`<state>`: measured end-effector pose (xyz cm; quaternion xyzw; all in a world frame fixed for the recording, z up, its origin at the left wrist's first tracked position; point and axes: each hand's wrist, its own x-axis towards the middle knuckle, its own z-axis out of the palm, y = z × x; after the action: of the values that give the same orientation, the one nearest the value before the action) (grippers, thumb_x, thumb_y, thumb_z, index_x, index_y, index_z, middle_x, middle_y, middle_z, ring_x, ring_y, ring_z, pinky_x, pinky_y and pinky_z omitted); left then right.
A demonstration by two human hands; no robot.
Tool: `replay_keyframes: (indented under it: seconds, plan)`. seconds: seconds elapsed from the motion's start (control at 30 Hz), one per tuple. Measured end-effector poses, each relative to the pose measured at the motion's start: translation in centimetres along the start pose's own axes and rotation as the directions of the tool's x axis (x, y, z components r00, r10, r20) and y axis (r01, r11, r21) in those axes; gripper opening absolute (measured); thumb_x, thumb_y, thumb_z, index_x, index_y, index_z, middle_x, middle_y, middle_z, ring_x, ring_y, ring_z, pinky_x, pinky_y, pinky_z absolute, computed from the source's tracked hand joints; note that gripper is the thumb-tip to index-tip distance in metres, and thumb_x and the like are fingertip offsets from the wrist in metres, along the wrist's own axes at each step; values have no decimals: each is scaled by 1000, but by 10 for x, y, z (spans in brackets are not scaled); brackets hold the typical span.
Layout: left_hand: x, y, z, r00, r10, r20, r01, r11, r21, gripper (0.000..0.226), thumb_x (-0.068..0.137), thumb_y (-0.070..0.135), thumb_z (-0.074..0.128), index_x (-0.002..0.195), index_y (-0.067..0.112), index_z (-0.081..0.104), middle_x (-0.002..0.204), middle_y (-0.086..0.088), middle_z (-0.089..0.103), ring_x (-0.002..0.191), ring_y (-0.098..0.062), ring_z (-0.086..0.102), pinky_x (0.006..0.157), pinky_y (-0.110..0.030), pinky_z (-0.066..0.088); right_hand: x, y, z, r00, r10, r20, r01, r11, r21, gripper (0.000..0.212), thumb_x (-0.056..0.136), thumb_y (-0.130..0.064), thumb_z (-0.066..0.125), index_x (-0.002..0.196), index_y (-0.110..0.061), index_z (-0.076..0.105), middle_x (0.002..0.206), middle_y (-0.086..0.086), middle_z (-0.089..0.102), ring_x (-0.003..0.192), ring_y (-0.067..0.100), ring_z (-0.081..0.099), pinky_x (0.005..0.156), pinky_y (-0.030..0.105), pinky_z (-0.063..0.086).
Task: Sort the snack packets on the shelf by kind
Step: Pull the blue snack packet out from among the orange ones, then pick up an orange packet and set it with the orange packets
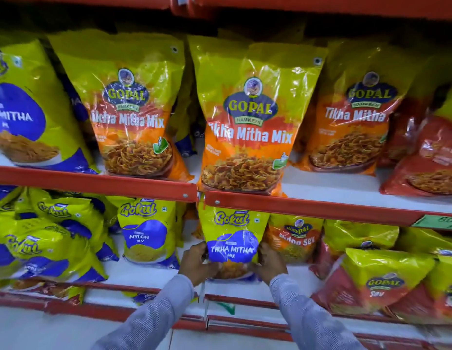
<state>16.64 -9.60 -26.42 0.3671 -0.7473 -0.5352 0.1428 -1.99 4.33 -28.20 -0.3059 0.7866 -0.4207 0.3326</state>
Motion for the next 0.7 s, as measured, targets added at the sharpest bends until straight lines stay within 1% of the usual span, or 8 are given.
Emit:
replay_keyframes:
  seconds: [0.1, 0.23, 0.33, 0.4, 0.47, 0.53, 0.63, 0.7]
  plan:
    - [-4, 14, -6, 999, 32, -9, -28, 944, 328, 72, 71, 47, 74, 132, 13, 57, 122, -13, 74, 113, -34, 69, 78, -28, 48, -11, -25, -2, 998, 4, -57, -13, 986, -164, 59, 71, -5, 84, 123, -10, 58, 111, 13, 75, 105, 34, 70, 92, 46, 56]
    - [-38, 40, -38, 964, 258, -67, -112, 621, 775, 78, 89, 52, 54, 151, 7, 39, 153, -14, 51, 136, -36, 54, 104, -44, 51, -68, -73, -11, 934, -257, -248, 99, 853, -513, 58, 78, -22, 75, 133, -15, 58, 108, 9, 76, 101, 37, 69, 81, 40, 57]
    - [-63, 72, -74, 785, 614, -81, -254, 439, 862, 60, 86, 48, 48, 134, 15, 62, 140, -5, 66, 127, -31, 64, 104, -43, 46, -94, -131, -10, 728, -621, -289, 335, 691, -640, 46, 83, -25, 58, 127, -13, 65, 114, 8, 74, 104, 28, 63, 92, 37, 51]
    - [-71, 98, -99, 658, 748, -88, -266, 340, 902, 52, 87, 42, 55, 129, 15, 66, 140, -5, 66, 129, -31, 60, 107, -47, 40, -96, -179, -5, 544, -807, -232, 473, 523, -709, 43, 85, -23, 55, 125, -8, 67, 117, 8, 74, 107, 24, 61, 96, 34, 47]
    - [-72, 121, -122, 570, 813, -119, -223, 292, 930, 51, 87, 39, 63, 131, 13, 66, 145, -8, 61, 136, -31, 55, 110, -53, 42, -91, -222, 1, 446, -877, -182, 526, 421, -740, 45, 86, -19, 56, 127, -5, 66, 123, 12, 72, 110, 28, 67, 99, 39, 53]
    - [-71, 141, -145, 527, 832, -172, -163, 298, 941, 56, 86, 39, 67, 135, 11, 63, 149, -11, 56, 140, -34, 51, 111, -59, 43, -83, -257, 9, 437, -886, -155, 540, 396, -743, 52, 82, -17, 63, 132, -1, 61, 129, 16, 69, 114, 34, 69, 99, 43, 57]
    - [-64, 160, -176, 522, 813, -258, -71, 343, 937, 62, 87, 43, 59, 138, 7, 58, 151, -15, 54, 143, -37, 47, 112, -62, 40, -69, -296, 22, 556, -825, -98, 483, 417, -770, 73, 75, -21, 77, 139, 2, 52, 141, 18, 61, 125, 33, 64, 105, 45, 53]
    - [-59, 167, -195, 553, 766, -328, -23, 407, 913, 67, 87, 47, 52, 139, 4, 57, 151, -17, 53, 142, -38, 47, 113, -60, 41, -58, -315, 30, 658, -749, -73, 465, 481, -743, 79, 84, -28, 66, 152, -1, 33, 157, 16, 43, 141, 31, 48, 117, 40, 40]
